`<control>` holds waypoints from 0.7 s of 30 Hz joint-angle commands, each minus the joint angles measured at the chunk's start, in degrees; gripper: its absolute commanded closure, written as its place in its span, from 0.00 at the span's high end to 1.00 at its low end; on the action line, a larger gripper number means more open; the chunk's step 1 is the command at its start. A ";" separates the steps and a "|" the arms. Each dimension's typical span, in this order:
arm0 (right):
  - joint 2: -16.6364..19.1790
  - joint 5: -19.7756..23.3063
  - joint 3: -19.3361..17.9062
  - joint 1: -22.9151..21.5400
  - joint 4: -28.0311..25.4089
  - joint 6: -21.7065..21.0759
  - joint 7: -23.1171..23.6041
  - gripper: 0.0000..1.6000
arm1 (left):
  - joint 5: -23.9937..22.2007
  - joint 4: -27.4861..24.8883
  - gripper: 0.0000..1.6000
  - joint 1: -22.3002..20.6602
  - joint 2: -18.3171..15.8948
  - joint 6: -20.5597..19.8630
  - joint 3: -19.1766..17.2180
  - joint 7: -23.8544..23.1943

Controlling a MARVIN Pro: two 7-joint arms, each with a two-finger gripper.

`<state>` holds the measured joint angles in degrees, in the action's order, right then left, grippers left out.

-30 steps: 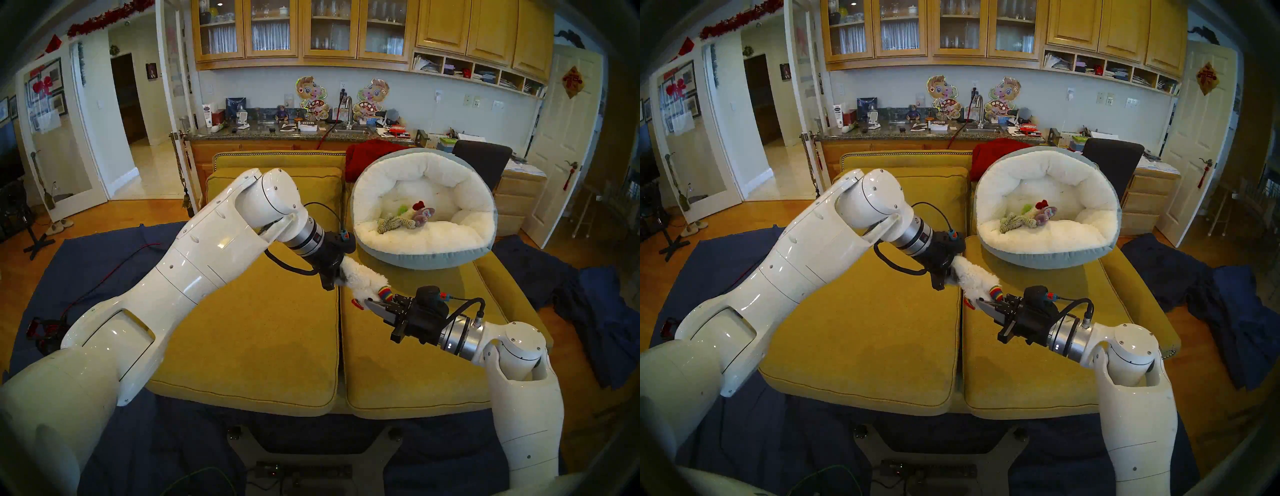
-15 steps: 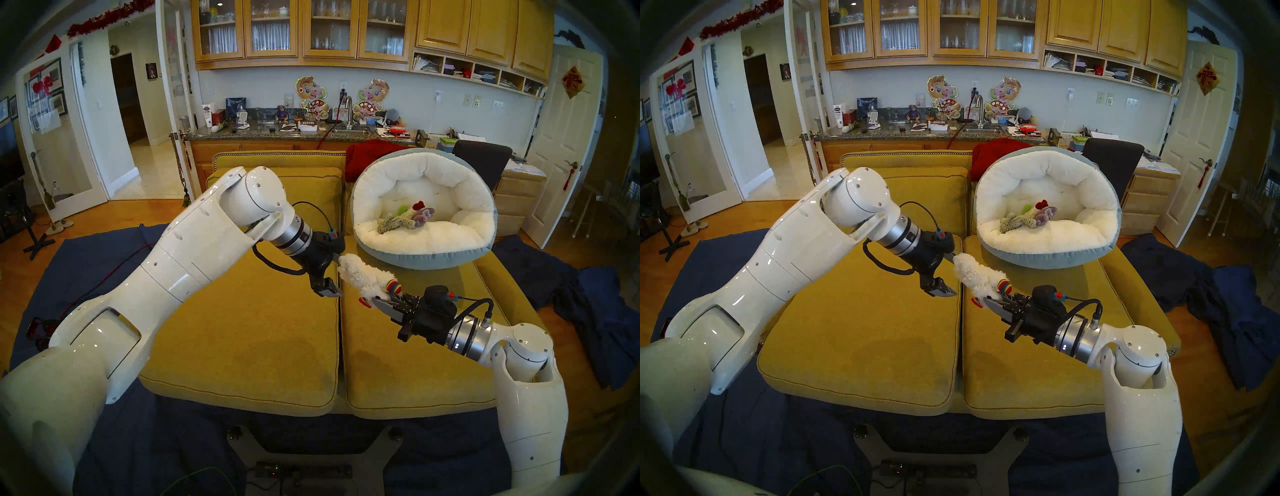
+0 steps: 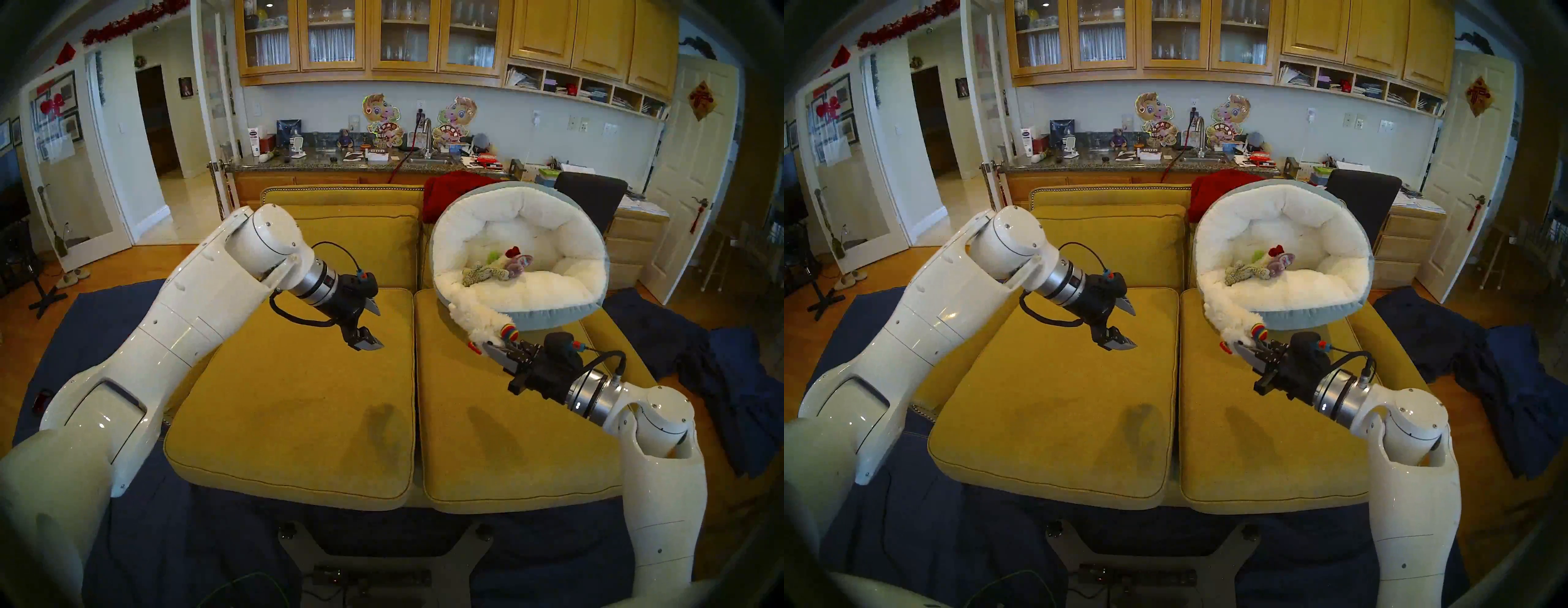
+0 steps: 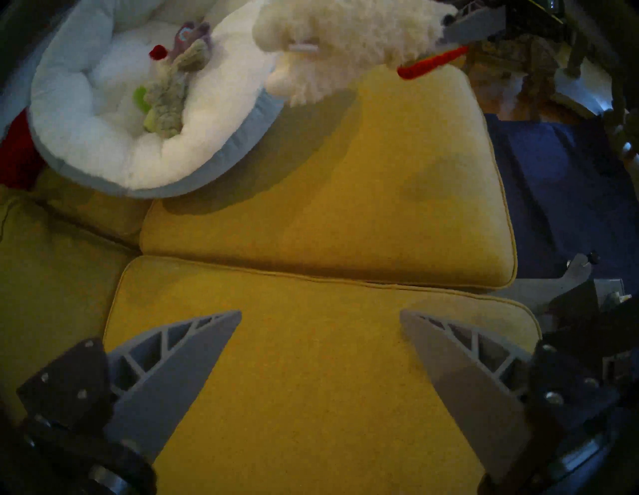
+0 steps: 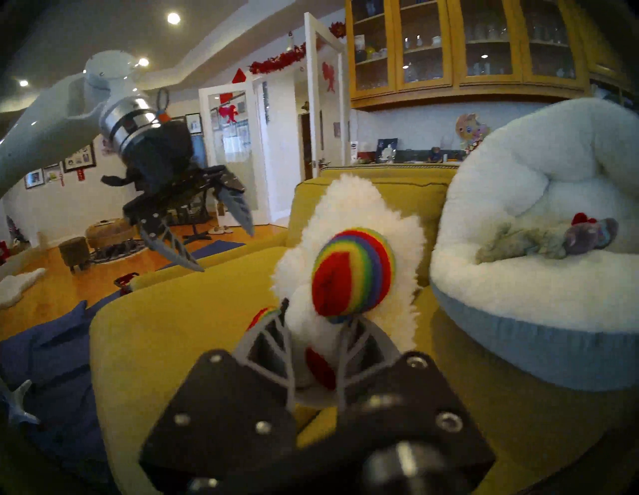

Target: Put toys into dog bed

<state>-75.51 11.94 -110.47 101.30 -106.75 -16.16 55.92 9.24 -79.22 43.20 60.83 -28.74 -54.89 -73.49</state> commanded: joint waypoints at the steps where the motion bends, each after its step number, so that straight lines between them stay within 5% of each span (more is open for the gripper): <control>1: 2.29 -0.22 0.28 -6.32 -0.10 -1.35 -5.38 0.00 | -1.75 -0.16 1.00 0.87 2.46 -2.26 -3.40 4.20; 2: 1.93 -1.37 0.47 -9.35 1.83 -1.97 -5.50 0.00 | -1.99 -0.38 1.00 1.42 2.96 -2.66 -3.86 5.35; 3: 3.07 -0.42 0.71 -7.29 0.52 -1.75 -7.68 0.00 | -2.17 -0.32 1.00 1.60 3.38 -3.00 -4.03 5.82; 21: 10.66 -1.59 2.40 -16.34 6.87 -4.38 -20.13 0.00 | -3.05 0.54 1.00 3.25 4.97 -3.04 -6.15 11.44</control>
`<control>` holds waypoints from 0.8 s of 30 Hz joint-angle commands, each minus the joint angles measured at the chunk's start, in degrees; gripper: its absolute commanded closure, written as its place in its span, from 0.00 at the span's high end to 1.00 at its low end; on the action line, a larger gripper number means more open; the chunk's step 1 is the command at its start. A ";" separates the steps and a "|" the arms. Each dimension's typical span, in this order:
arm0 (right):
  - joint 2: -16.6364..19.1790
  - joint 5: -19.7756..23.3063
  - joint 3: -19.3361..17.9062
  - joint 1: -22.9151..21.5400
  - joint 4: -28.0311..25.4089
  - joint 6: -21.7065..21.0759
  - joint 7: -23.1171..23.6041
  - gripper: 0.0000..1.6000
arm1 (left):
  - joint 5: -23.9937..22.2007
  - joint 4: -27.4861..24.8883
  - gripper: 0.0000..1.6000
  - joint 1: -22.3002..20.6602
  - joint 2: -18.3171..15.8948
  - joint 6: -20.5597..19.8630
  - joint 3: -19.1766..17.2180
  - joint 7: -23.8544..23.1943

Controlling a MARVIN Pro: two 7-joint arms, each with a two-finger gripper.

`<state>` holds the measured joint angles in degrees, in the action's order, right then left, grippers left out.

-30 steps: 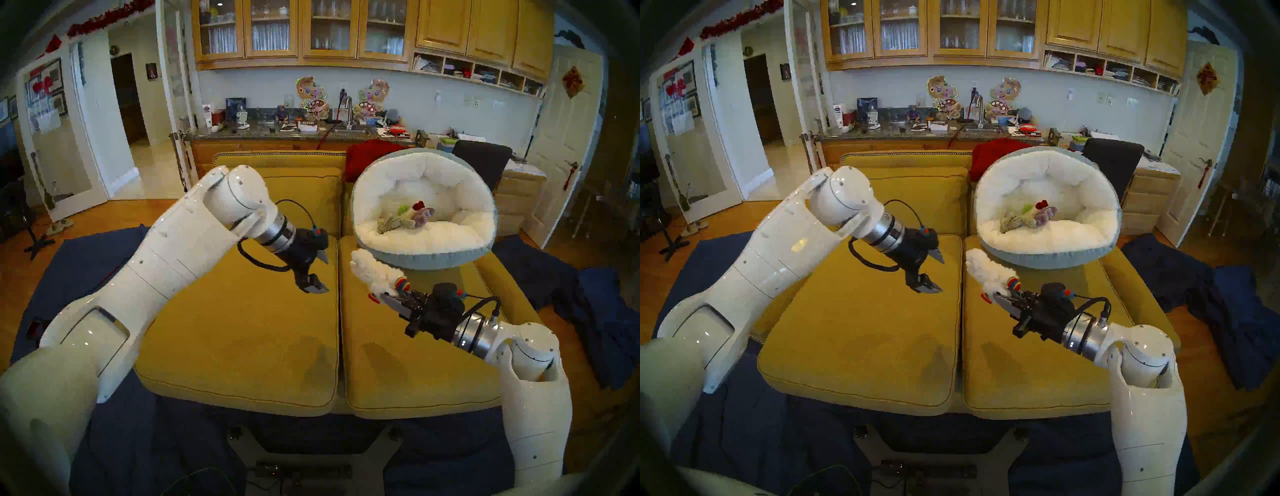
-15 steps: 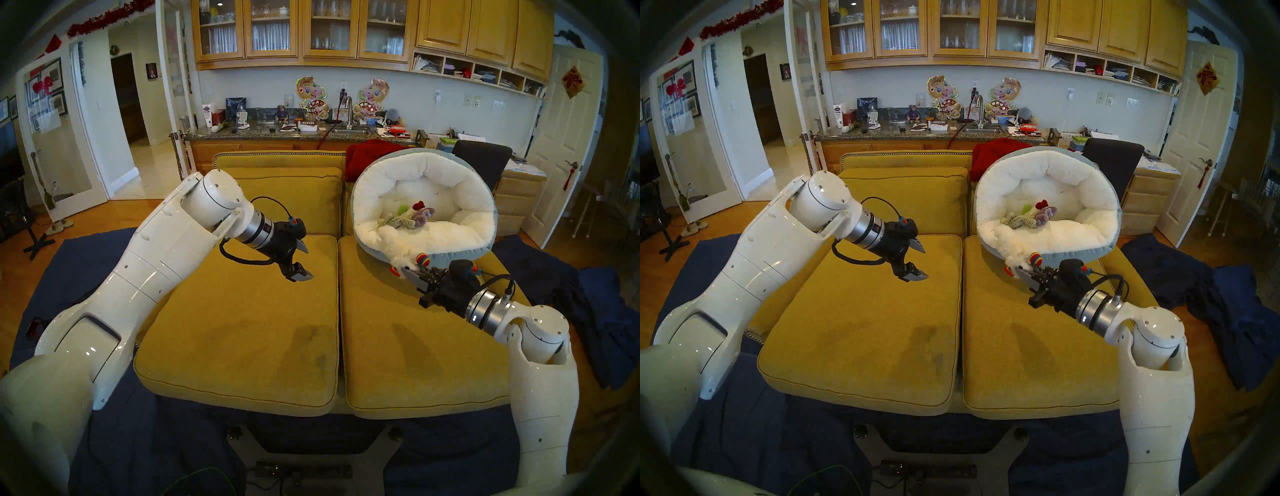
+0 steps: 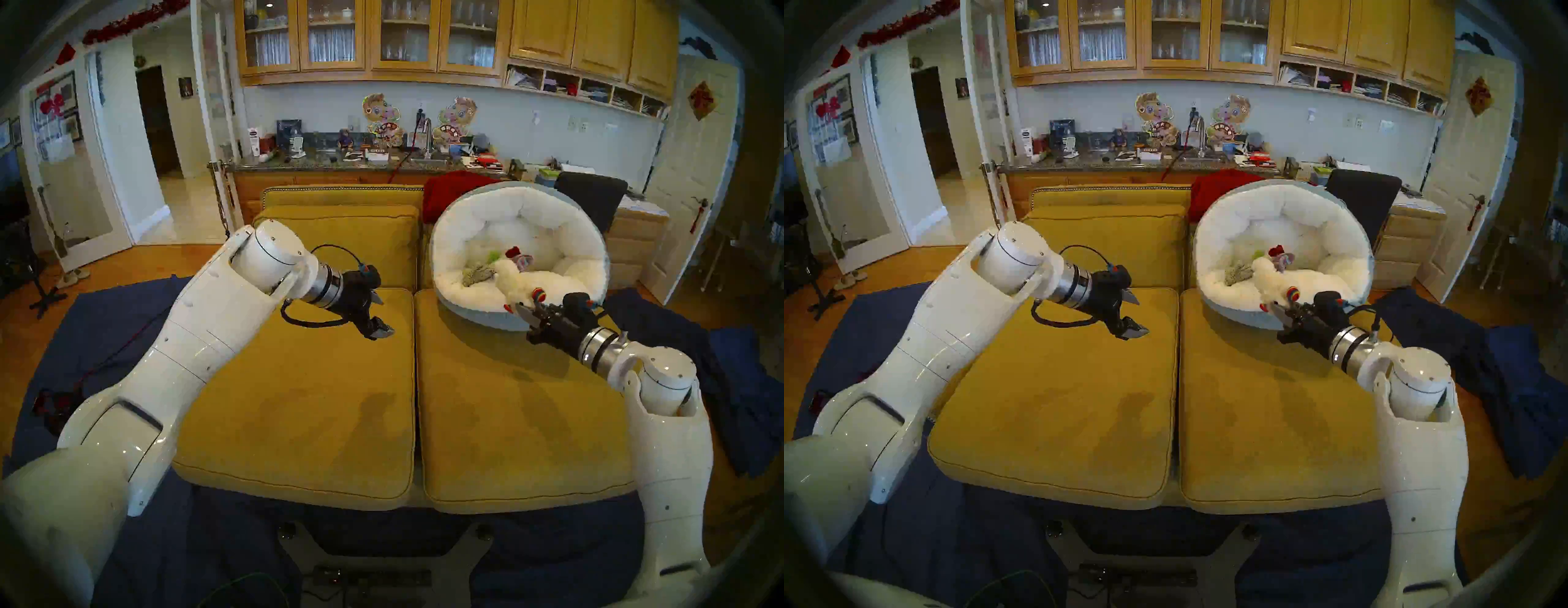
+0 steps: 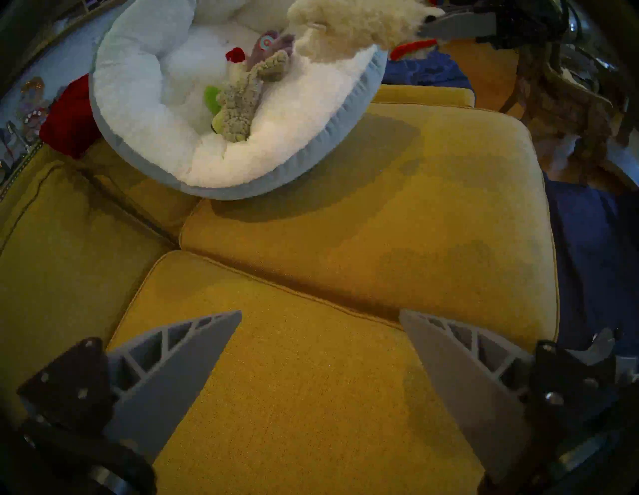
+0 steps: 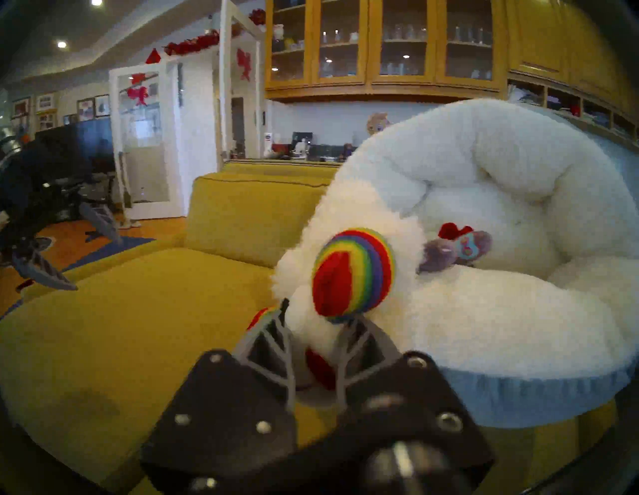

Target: Put toys into dog bed

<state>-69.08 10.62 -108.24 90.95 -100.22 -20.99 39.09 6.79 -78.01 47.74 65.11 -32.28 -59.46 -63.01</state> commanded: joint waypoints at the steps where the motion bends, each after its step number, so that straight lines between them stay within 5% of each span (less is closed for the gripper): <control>1: 4.66 -0.27 0.13 -6.24 0.44 0.38 -3.62 0.00 | -0.59 -0.66 1.00 -1.25 0.70 0.53 -1.57 1.04; 24: 7.84 -0.37 6.22 -15.38 9.33 -0.12 -9.28 0.00 | -0.44 -0.56 1.00 -0.18 0.97 1.05 -1.45 2.97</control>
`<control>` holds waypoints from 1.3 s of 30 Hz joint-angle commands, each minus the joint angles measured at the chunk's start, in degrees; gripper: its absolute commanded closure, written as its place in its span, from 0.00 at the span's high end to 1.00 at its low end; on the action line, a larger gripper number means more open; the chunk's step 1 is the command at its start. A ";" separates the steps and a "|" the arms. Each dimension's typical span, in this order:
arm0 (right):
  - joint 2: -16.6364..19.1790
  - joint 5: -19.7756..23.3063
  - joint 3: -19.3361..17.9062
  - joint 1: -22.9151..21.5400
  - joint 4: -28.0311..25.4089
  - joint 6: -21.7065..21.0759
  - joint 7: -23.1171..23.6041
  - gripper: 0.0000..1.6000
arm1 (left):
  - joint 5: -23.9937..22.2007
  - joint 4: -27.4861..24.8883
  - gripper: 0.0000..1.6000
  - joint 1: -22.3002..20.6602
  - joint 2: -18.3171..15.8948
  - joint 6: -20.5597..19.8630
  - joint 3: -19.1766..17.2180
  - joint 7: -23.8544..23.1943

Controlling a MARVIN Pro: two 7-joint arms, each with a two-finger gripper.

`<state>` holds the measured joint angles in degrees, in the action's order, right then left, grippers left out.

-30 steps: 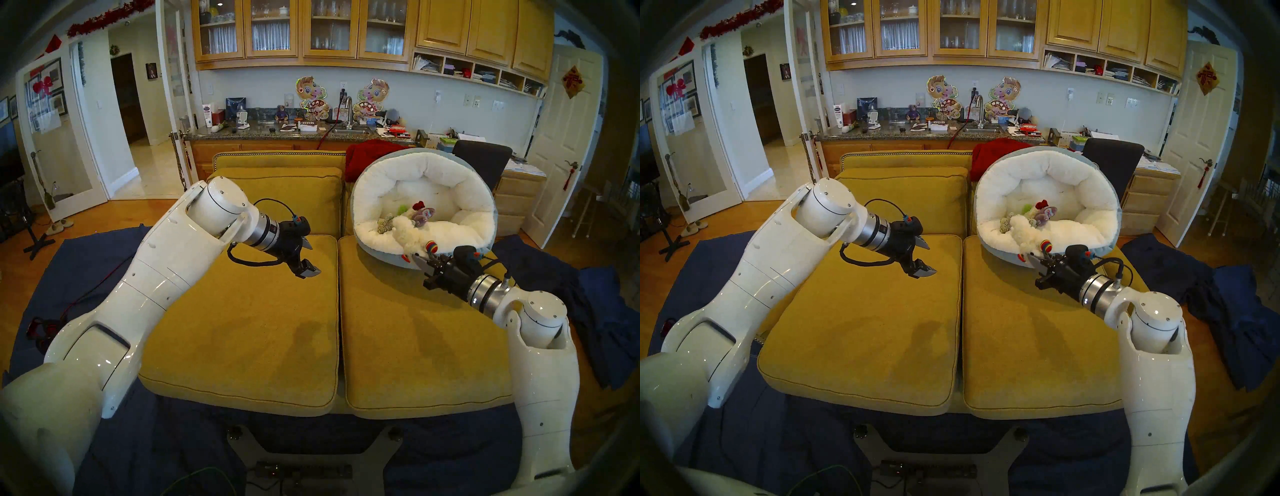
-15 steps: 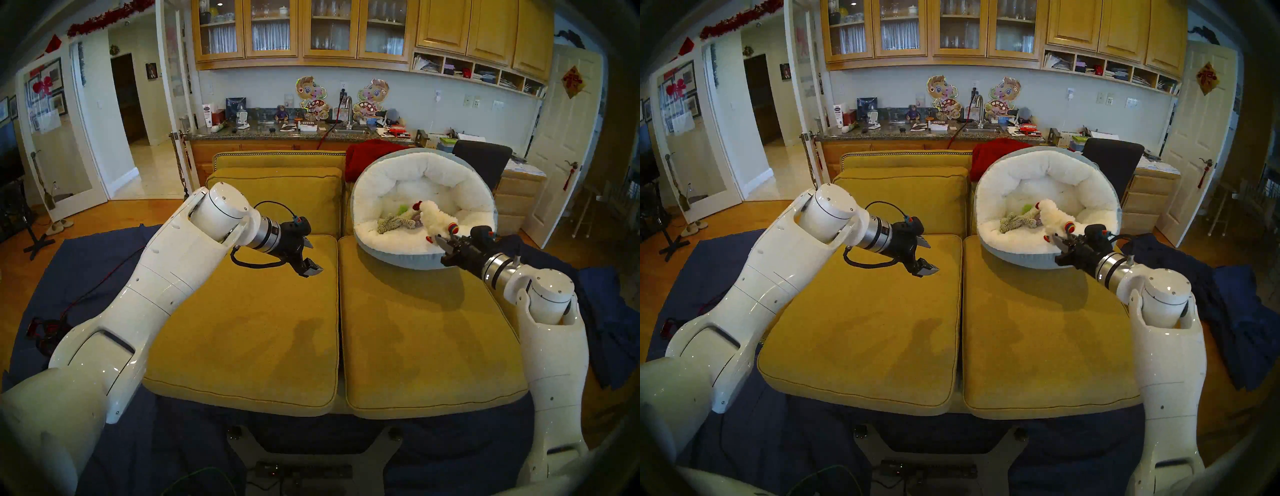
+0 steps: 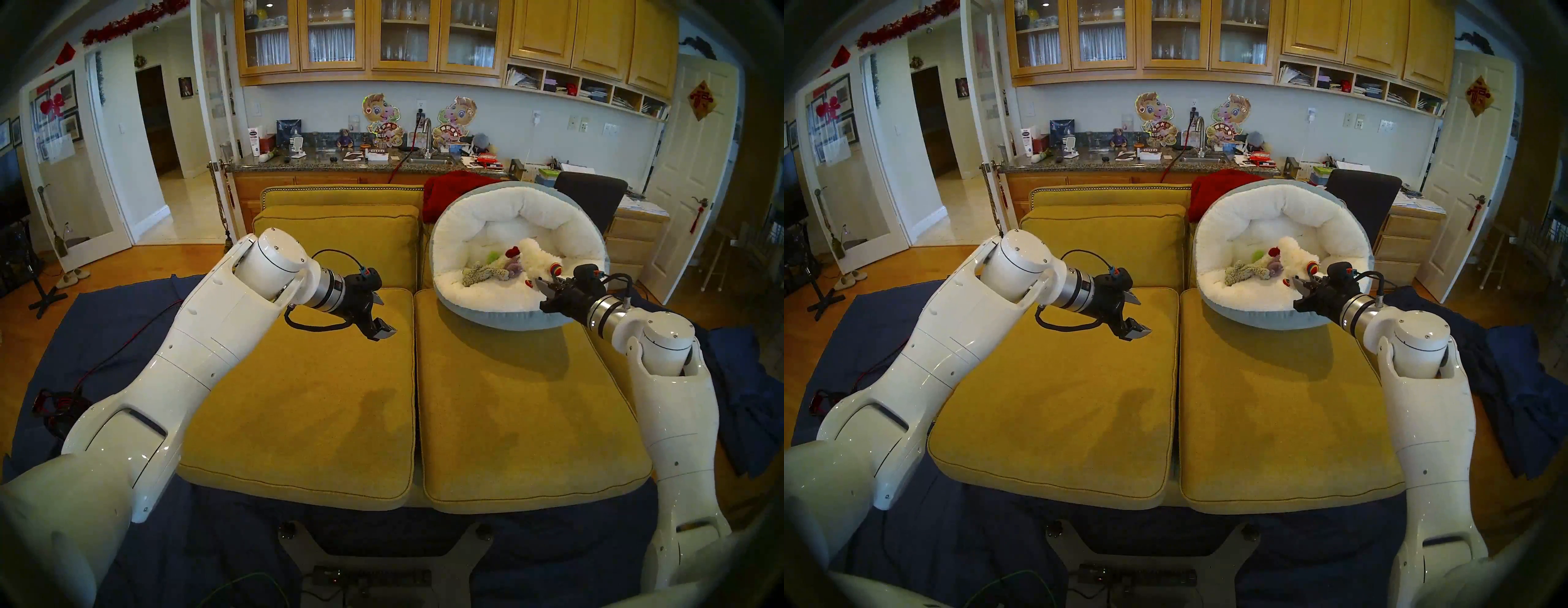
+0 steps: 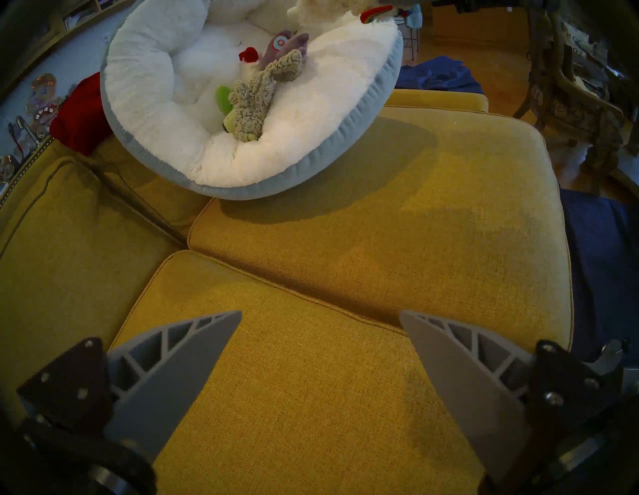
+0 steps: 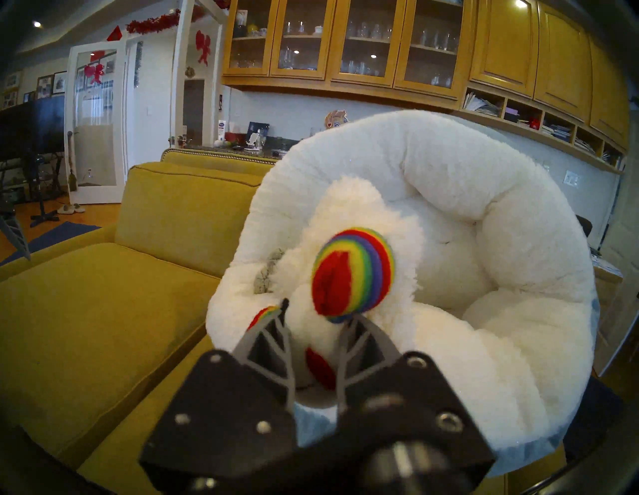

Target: Put toys into dog bed

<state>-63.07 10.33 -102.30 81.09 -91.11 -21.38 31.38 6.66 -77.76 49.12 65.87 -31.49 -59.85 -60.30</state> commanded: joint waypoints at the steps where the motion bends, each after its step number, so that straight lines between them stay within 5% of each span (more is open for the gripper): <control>1: 1.75 -0.09 0.61 -6.77 1.03 0.07 -1.76 0.00 | -0.30 -0.81 1.00 -1.50 0.23 0.28 -1.05 0.33; 39: -0.05 -1.90 8.80 -21.52 16.90 0.05 -8.47 0.00 | -0.29 -0.89 1.00 -0.34 0.52 0.79 -1.09 2.65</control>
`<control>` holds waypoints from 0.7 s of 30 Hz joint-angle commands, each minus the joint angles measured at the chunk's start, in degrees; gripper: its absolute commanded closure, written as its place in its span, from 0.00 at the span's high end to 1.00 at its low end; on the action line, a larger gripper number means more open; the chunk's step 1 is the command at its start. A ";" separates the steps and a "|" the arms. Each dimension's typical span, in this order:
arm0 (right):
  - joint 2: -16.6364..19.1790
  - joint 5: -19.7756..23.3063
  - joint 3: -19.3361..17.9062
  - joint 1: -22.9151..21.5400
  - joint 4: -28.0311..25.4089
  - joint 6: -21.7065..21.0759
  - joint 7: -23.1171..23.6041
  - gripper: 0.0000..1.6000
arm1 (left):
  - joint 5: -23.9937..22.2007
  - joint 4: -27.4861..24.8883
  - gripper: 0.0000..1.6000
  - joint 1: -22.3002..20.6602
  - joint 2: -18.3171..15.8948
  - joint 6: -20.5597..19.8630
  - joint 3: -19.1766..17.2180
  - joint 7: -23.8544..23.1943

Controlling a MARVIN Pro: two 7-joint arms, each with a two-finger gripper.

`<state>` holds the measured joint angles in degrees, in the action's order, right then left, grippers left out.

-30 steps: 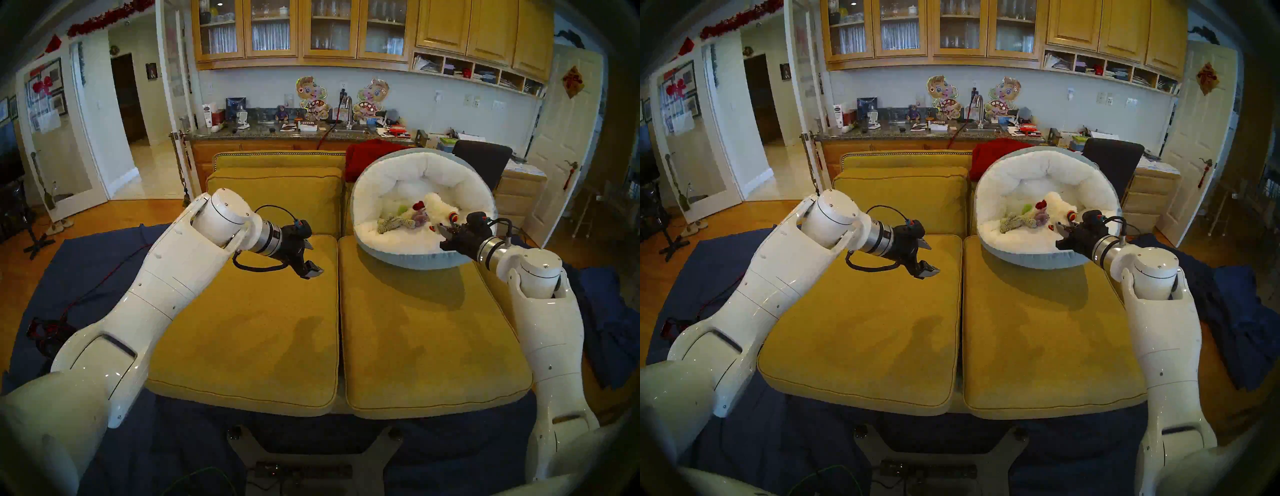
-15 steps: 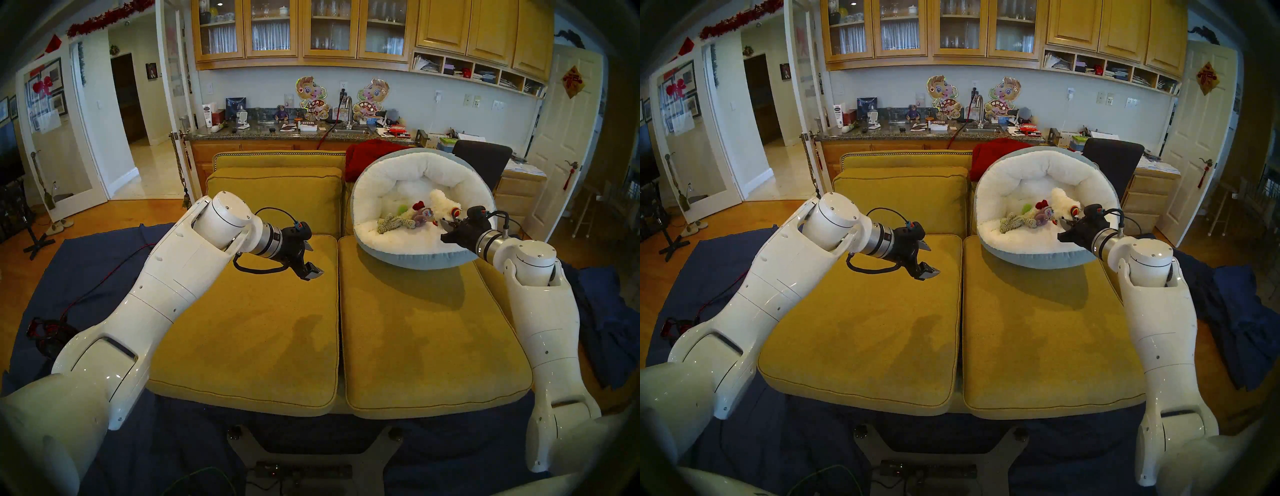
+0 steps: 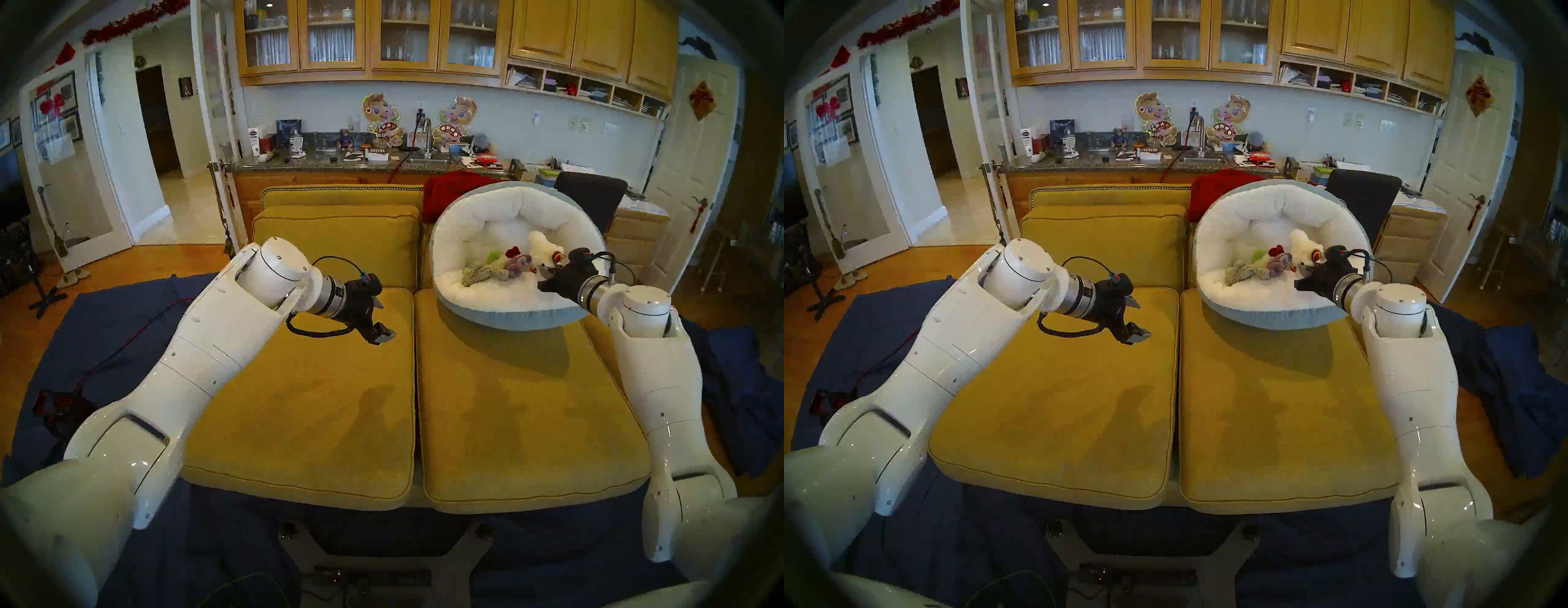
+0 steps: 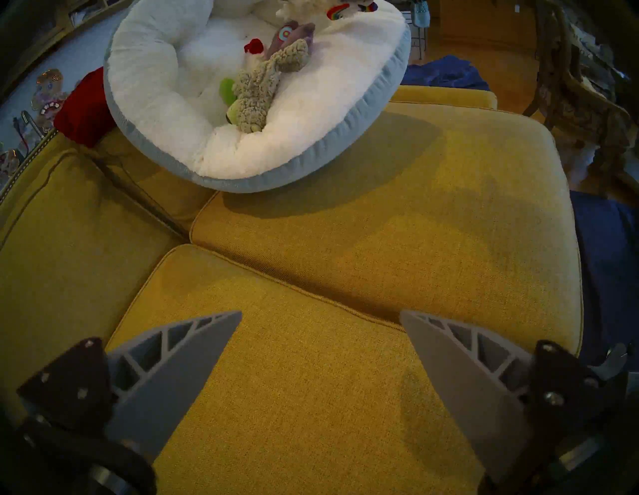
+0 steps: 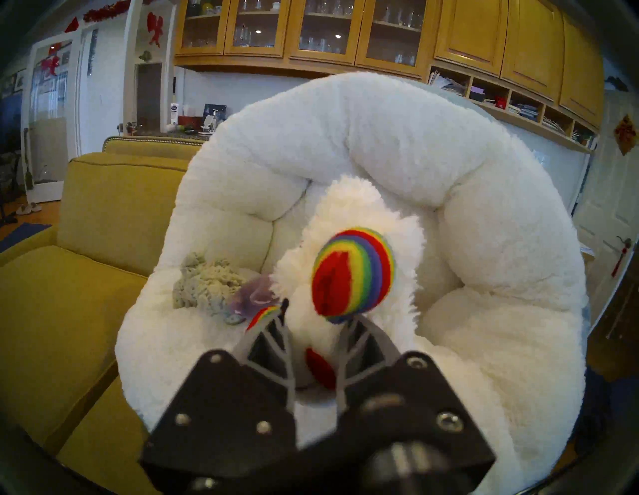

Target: Put toys into dog bed

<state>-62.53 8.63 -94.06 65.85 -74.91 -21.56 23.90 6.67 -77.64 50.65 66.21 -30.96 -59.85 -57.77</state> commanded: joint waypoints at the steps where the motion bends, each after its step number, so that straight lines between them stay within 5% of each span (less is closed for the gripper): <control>1: -0.61 -0.24 0.68 -5.93 0.83 0.38 -1.19 0.00 | -0.30 -1.02 1.00 -1.87 0.19 0.28 -1.11 0.18; 4: -0.86 -0.51 1.27 -7.10 2.47 0.31 -1.62 0.00 | -0.32 -1.06 1.00 -1.88 0.21 0.32 -1.16 0.34; 5: -1.03 -0.62 1.58 -8.03 3.44 0.21 -1.80 0.12 | -0.33 -1.07 1.00 -1.88 0.23 0.34 -1.17 0.41; 8: -1.36 -0.91 2.16 -9.58 5.76 0.14 -2.24 0.25 | -0.35 -1.10 1.00 -1.89 0.26 0.38 -1.22 0.57; 10: -1.49 -1.05 2.39 -9.78 6.99 0.35 -2.54 0.43 | -0.37 -1.13 1.00 -1.90 0.27 0.41 -1.24 0.68; 11: -1.58 -1.12 2.51 -10.09 7.59 0.37 -2.67 0.60 | -0.38 -1.14 1.00 -1.91 0.28 0.42 -1.26 0.72; 12: -1.68 -1.20 2.64 -10.62 8.39 0.34 -2.80 0.90 | -0.39 -1.15 1.00 -1.92 0.29 0.44 -1.27 0.76; 13: -1.80 -1.31 2.80 -11.26 9.28 0.32 -2.95 1.00 | -0.40 -1.16 1.00 -1.92 0.30 0.45 -1.29 0.82; 21: -1.82 -1.57 2.69 -14.15 13.54 0.65 -3.50 1.00 | -0.53 -1.31 1.00 -2.05 0.36 0.58 -1.50 1.08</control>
<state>-64.89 7.09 -90.73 58.25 -62.67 -21.55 21.04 6.63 -77.70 50.83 66.39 -30.70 -59.94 -56.72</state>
